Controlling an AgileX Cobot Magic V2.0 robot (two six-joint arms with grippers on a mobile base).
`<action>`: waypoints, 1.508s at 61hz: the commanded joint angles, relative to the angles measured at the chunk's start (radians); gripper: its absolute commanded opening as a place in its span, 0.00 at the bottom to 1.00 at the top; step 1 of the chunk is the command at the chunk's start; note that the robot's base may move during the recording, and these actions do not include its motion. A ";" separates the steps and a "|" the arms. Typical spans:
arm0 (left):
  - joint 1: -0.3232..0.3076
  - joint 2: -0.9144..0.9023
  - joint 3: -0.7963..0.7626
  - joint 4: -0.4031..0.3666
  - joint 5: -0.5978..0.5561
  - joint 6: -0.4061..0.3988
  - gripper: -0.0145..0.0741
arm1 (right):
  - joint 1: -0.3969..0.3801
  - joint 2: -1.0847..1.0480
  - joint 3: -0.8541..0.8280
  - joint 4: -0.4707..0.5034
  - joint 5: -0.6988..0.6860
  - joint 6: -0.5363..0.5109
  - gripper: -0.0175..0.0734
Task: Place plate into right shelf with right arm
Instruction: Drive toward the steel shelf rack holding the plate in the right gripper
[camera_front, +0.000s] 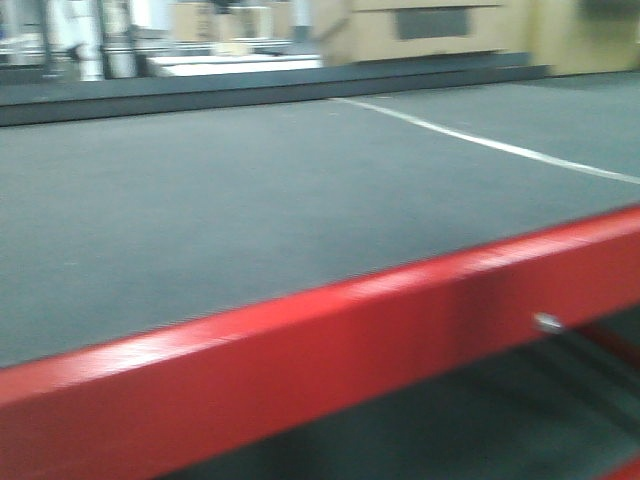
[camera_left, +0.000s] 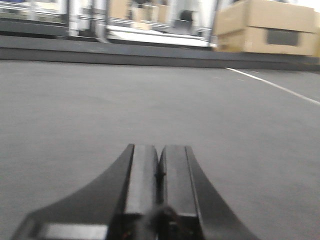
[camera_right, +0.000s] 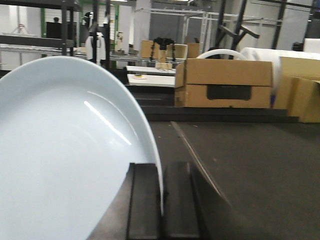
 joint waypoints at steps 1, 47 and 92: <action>-0.007 -0.012 0.007 0.000 -0.089 -0.006 0.11 | -0.003 0.006 -0.035 -0.021 -0.086 -0.004 0.26; -0.007 -0.012 0.007 0.000 -0.089 -0.006 0.11 | -0.003 0.006 -0.035 -0.021 -0.086 -0.004 0.26; -0.007 -0.012 0.007 0.000 -0.089 -0.006 0.11 | -0.003 0.006 -0.035 -0.021 -0.086 -0.004 0.26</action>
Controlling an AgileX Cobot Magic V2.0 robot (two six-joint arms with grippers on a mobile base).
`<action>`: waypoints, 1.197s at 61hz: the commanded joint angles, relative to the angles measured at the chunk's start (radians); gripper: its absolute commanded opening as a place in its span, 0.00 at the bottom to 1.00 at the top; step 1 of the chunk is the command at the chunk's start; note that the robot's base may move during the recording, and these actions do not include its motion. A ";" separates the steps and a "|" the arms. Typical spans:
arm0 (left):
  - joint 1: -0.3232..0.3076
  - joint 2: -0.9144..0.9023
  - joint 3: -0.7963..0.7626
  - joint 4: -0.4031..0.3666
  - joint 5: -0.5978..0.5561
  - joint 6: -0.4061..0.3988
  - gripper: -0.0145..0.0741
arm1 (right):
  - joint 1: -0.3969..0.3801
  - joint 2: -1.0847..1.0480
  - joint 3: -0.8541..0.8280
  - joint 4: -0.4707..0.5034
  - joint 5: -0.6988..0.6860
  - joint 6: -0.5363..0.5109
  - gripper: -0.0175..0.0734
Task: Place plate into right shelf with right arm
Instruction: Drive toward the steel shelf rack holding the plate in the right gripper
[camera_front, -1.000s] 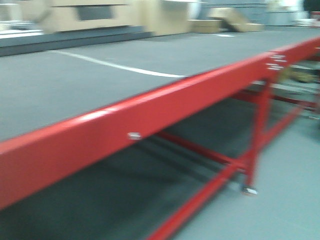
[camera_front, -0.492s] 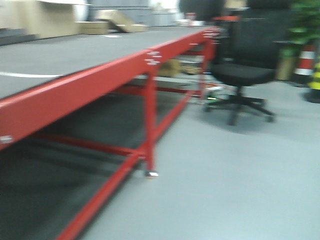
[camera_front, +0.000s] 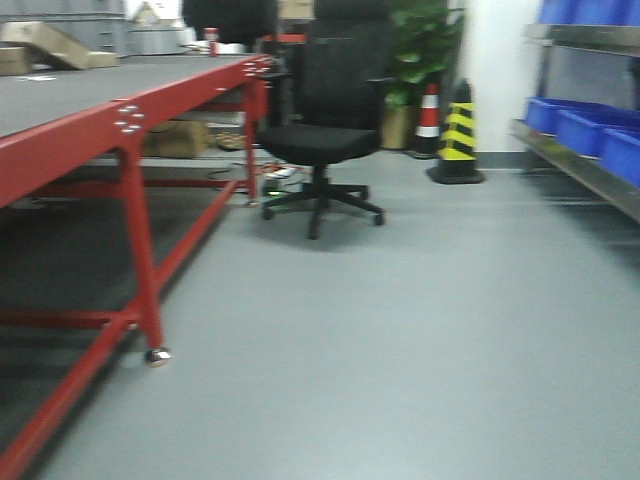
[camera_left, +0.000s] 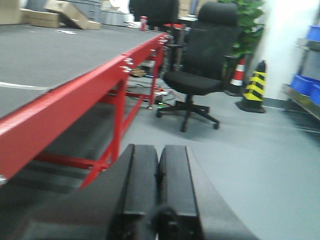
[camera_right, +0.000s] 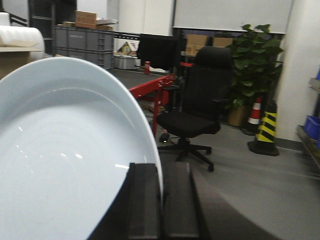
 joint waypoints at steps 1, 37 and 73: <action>-0.007 -0.012 0.007 0.000 -0.089 -0.006 0.11 | -0.003 0.006 -0.035 -0.019 -0.086 -0.004 0.26; -0.007 -0.008 0.007 0.000 -0.089 -0.006 0.11 | -0.003 0.015 -0.034 -0.019 -0.084 -0.004 0.26; -0.007 -0.008 0.007 0.000 -0.089 -0.006 0.11 | -0.003 0.015 -0.034 -0.019 -0.090 -0.004 0.26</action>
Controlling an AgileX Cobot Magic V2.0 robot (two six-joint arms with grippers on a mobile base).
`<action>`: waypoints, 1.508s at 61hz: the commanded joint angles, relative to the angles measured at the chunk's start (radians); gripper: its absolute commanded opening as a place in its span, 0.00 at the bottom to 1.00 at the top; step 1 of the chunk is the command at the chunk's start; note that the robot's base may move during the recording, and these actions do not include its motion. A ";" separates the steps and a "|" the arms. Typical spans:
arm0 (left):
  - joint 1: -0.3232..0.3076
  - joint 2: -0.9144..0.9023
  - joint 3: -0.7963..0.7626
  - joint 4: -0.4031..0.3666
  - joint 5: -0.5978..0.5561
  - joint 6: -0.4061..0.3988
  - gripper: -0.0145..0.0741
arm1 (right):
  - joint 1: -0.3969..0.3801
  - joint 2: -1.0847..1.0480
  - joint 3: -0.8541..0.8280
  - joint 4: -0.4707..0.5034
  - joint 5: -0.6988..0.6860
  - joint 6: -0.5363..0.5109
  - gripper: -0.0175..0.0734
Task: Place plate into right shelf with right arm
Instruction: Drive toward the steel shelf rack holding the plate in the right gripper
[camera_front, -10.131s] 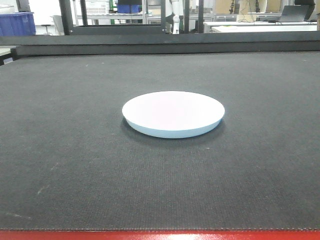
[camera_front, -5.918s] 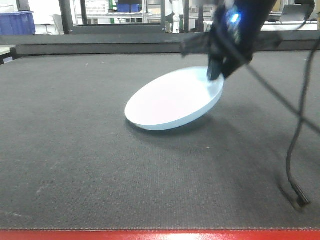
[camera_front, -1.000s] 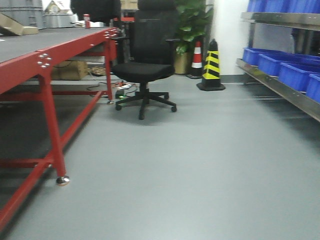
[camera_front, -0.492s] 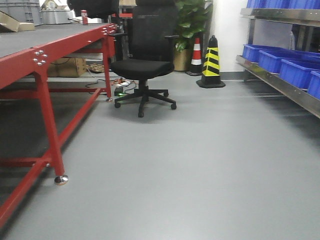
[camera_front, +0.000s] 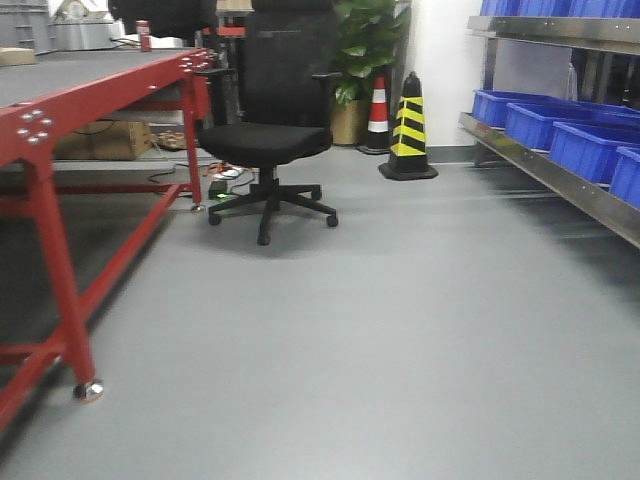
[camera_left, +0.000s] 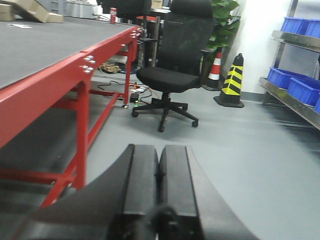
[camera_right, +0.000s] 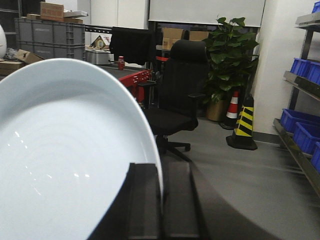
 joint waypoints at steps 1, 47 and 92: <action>-0.007 -0.008 0.007 0.000 -0.089 -0.006 0.11 | -0.003 0.014 -0.034 -0.019 -0.085 -0.004 0.26; -0.007 -0.008 0.007 0.000 -0.089 -0.006 0.11 | -0.003 0.014 -0.034 -0.019 -0.085 -0.004 0.26; -0.001 -0.010 0.008 0.000 -0.089 -0.006 0.11 | -0.003 0.014 -0.033 -0.019 -0.081 -0.004 0.26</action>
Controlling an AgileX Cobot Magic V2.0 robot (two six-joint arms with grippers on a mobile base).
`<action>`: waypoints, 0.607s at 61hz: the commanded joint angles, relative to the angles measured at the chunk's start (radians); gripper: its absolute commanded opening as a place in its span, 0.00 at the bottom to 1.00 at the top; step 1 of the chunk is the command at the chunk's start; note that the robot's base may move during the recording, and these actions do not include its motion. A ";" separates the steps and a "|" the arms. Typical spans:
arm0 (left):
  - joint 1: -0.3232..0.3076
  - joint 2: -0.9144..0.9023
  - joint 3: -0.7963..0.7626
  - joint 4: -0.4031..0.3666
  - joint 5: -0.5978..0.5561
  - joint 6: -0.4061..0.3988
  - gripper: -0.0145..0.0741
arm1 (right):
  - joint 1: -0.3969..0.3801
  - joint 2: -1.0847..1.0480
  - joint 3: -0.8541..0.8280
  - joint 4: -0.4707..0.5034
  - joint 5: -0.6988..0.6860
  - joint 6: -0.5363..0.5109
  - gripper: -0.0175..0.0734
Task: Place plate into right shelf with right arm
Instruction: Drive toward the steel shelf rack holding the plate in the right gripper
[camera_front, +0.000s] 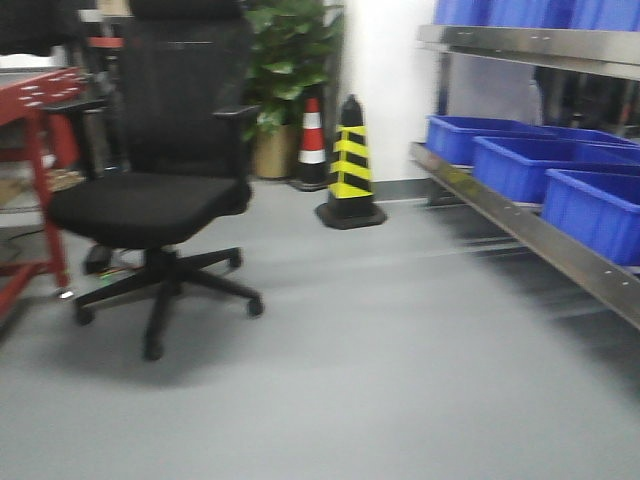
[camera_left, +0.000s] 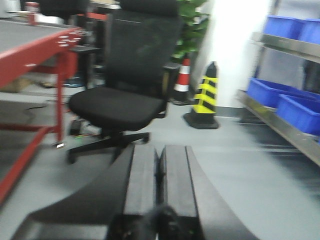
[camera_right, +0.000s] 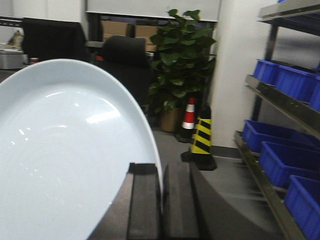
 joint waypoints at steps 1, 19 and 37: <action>-0.001 -0.010 0.008 0.000 -0.089 -0.006 0.11 | -0.003 0.009 -0.033 -0.019 -0.081 -0.004 0.26; -0.001 -0.010 0.008 0.000 -0.089 -0.006 0.11 | -0.003 0.009 -0.033 -0.019 -0.081 -0.004 0.26; -0.001 -0.010 0.008 0.000 -0.089 -0.006 0.11 | -0.003 0.009 -0.033 -0.019 -0.083 -0.004 0.26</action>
